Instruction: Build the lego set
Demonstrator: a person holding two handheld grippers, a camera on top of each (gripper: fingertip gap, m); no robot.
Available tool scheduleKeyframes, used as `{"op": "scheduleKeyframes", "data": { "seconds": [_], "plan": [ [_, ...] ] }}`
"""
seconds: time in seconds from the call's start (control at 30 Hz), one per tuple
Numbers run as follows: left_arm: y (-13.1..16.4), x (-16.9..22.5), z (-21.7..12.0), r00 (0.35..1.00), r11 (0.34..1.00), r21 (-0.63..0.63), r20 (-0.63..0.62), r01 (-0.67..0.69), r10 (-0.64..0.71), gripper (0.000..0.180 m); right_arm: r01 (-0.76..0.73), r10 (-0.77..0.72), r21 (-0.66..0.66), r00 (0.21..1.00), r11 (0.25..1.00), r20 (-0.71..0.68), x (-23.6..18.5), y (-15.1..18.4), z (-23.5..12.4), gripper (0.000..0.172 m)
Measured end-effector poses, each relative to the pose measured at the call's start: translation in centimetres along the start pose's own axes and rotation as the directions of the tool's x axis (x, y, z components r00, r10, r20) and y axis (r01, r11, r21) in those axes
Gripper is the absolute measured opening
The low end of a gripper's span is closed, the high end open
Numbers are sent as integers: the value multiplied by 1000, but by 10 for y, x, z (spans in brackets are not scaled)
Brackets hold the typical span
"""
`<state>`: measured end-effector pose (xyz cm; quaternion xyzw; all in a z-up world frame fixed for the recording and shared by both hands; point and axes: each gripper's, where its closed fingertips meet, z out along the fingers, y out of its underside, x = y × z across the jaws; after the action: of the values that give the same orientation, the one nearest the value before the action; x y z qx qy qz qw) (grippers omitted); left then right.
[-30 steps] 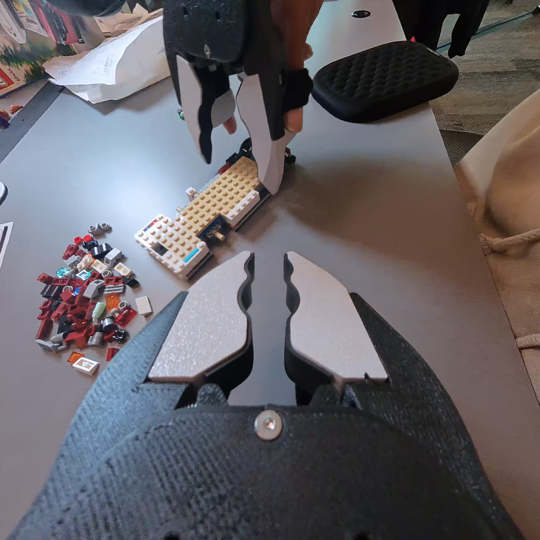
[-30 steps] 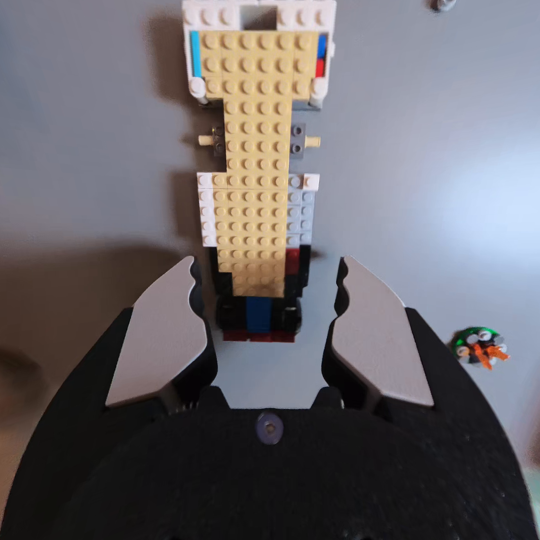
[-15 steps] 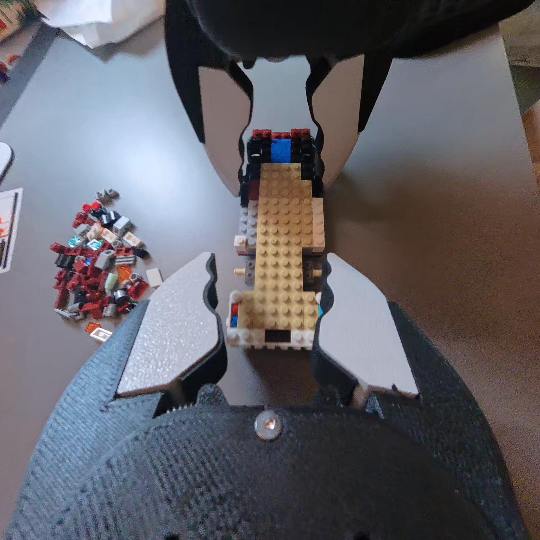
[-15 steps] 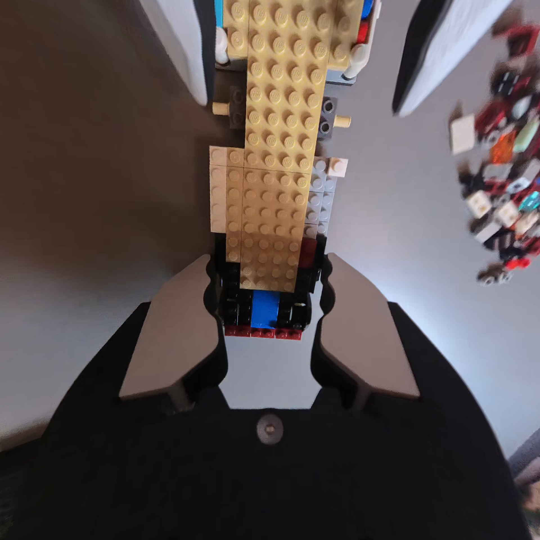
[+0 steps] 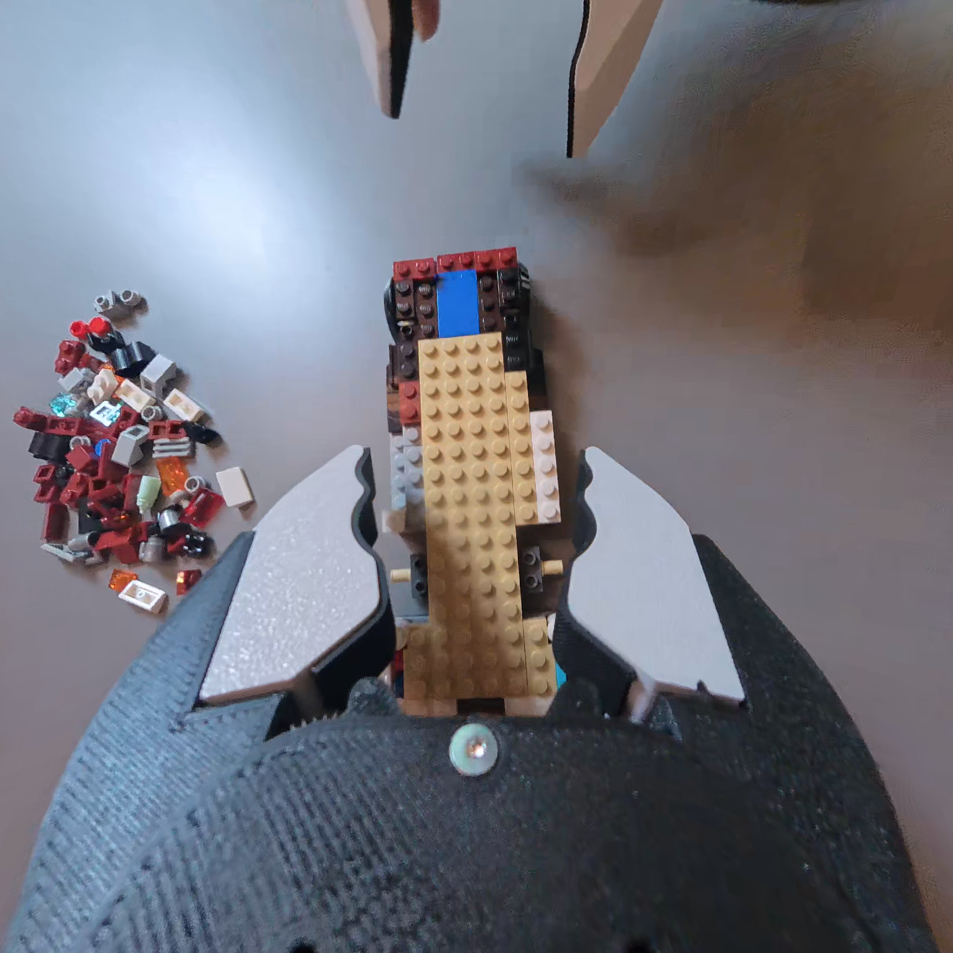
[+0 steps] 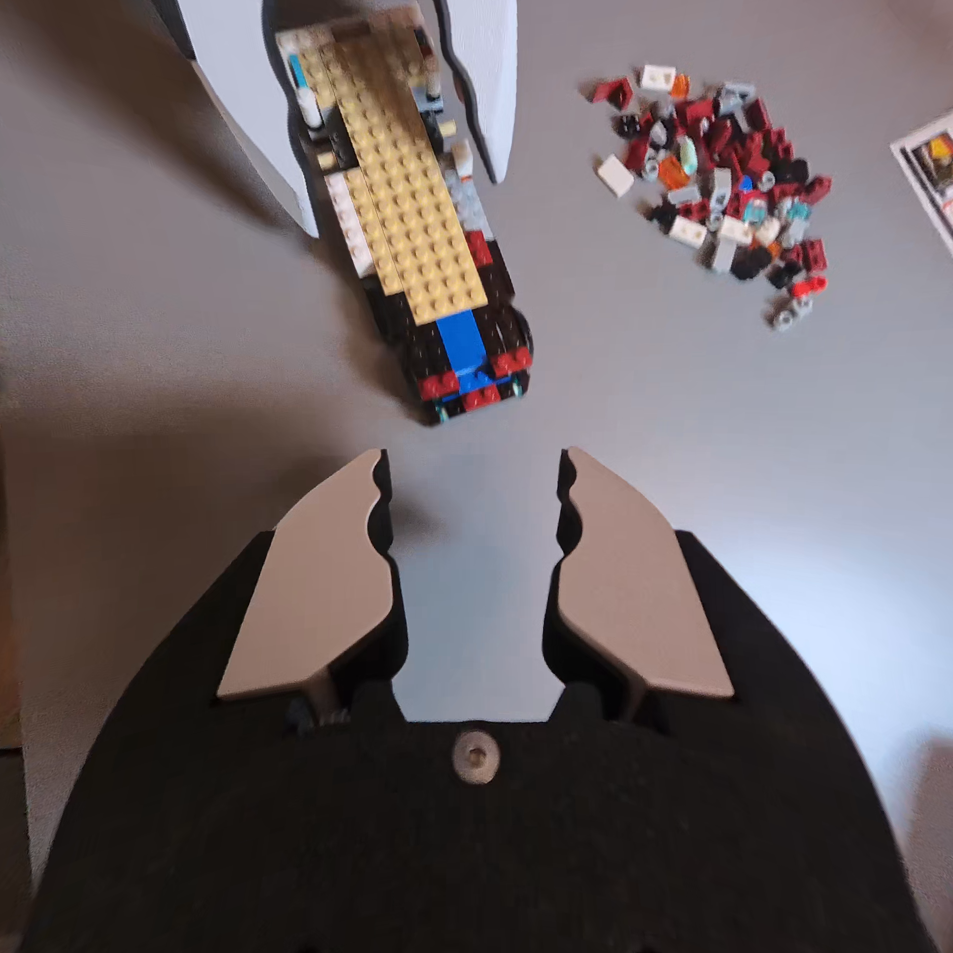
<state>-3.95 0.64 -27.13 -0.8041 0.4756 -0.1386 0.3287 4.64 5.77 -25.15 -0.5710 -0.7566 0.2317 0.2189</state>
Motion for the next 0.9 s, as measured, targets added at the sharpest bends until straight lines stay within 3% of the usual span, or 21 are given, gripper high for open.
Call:
{"op": "scheduleKeyframes", "data": {
  "seconds": [0.17, 0.33, 0.53, 0.67, 0.8, 0.9],
  "plan": [
    [-6, 3, 27, 999, 984, -178, -35, -31, 26, 84, -54, 51, 71, 998, 996, 35, -14, 18, 4, 44],
    [-12, 3, 36, 998, 973, -232, -64, -9, -6, 69, -41, 36, 84, 998, 996, 54, -22, 24, 10, 38],
    [-19, 1, 34, 998, 989, -140, 17, -50, 52, 67, -79, 63, 160, 993, 984, 101, -25, 17, 10, 38],
    [-31, -4, 25, 976, 986, -32, 137, -166, 169, 66, -154, 116, 261, 981, 953, 156, -20, 5, 4, 38],
    [-49, -4, 10, 906, 939, 70, 295, -338, 304, 66, -258, 164, 369, 950, 893, 268, -13, -15, -14, 35],
    [-55, 1, 5, 827, 883, 79, 396, -463, 398, 66, -303, 173, 406, 929, 862, 326, -7, -30, -29, 28]
  ]
}}
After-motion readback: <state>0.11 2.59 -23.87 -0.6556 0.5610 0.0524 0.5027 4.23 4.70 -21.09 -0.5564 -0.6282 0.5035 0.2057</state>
